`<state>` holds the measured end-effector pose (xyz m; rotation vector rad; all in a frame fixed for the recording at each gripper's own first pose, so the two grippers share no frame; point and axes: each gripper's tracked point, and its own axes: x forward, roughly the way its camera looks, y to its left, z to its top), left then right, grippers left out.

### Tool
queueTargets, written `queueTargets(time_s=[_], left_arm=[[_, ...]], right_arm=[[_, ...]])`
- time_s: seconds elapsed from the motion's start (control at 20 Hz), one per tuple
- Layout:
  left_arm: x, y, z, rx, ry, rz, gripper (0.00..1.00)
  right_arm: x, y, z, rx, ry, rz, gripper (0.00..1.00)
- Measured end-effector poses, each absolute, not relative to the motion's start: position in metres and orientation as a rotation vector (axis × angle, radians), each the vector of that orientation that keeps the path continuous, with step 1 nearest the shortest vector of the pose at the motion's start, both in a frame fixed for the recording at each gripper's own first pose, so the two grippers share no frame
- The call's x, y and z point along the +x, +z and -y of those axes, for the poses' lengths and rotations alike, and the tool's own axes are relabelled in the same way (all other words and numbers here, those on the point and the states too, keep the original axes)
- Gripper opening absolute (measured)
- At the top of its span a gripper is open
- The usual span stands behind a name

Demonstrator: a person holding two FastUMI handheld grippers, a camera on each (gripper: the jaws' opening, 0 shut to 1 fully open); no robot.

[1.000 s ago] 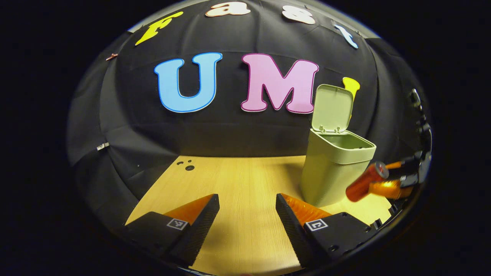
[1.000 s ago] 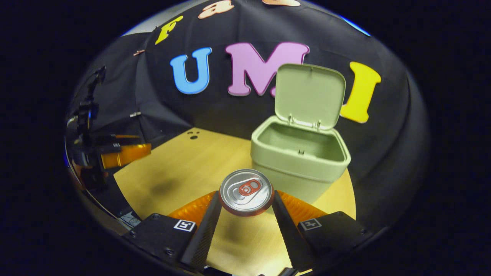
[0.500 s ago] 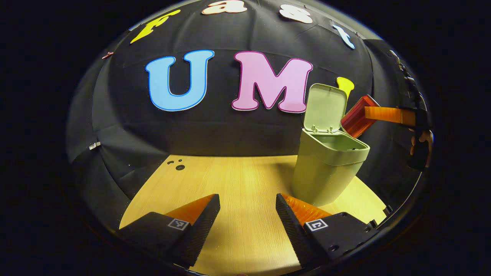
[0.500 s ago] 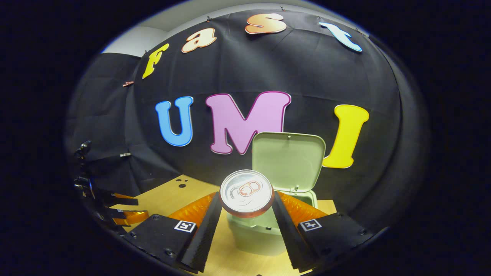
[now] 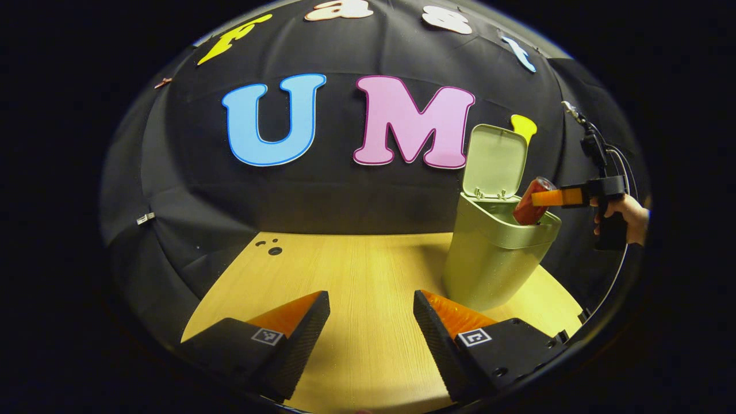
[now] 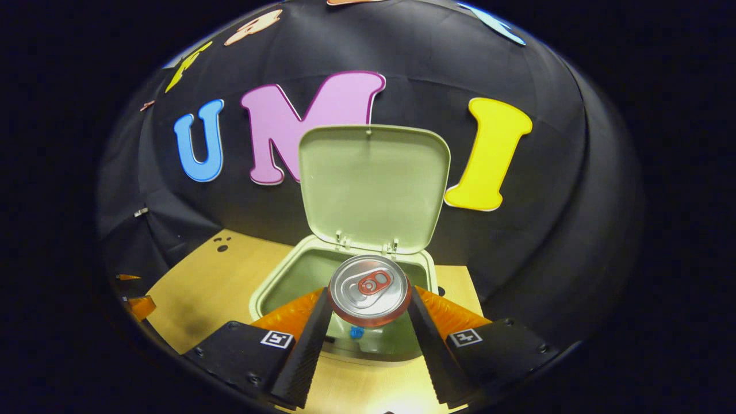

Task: Press the lid of the desktop garbage bin to open it, pick up the crumpled paper on the desktop and throw it into the bin, then pick up the pop can on the desktop and drop it into the bin, and finally close the garbage bin lid.

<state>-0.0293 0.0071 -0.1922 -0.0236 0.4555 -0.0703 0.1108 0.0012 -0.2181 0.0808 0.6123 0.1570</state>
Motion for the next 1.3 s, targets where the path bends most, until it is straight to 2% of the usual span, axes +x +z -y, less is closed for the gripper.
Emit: queueTargets(time_s=[0.35,0.4,0.5,0.9,0.95,1.0,1.3], left_arm=[[-0.029,-0.195,-0.012,-0.019,-0.062,-0.466,0.94],[-0.03,-0.195,-0.012,-0.018,-0.062,-0.468,0.97],[-0.029,-0.195,-0.013,-0.017,-0.059,-0.47,0.94],[-0.029,-0.195,-0.015,-0.019,-0.05,-0.474,0.94],[-0.031,-0.195,-0.015,-0.018,-0.05,-0.475,0.98],[-0.031,-0.195,-0.015,-0.017,-0.05,-0.475,0.95],[-0.033,-0.194,-0.013,-0.011,-0.051,-0.476,0.94]], right_arm=[[0.112,-0.26,-0.001,0.115,0.141,-0.722,0.83],[0.112,-0.261,-0.002,0.114,0.142,-0.721,0.83],[0.114,-0.263,-0.002,0.102,0.139,-0.717,0.83],[0.115,-0.265,-0.003,0.098,0.138,-0.721,0.84],[0.115,-0.265,-0.003,0.099,0.137,-0.72,0.84],[0.114,-0.265,-0.003,0.1,0.137,-0.72,0.84],[0.112,-0.262,-0.001,0.102,0.135,-0.713,0.84]])
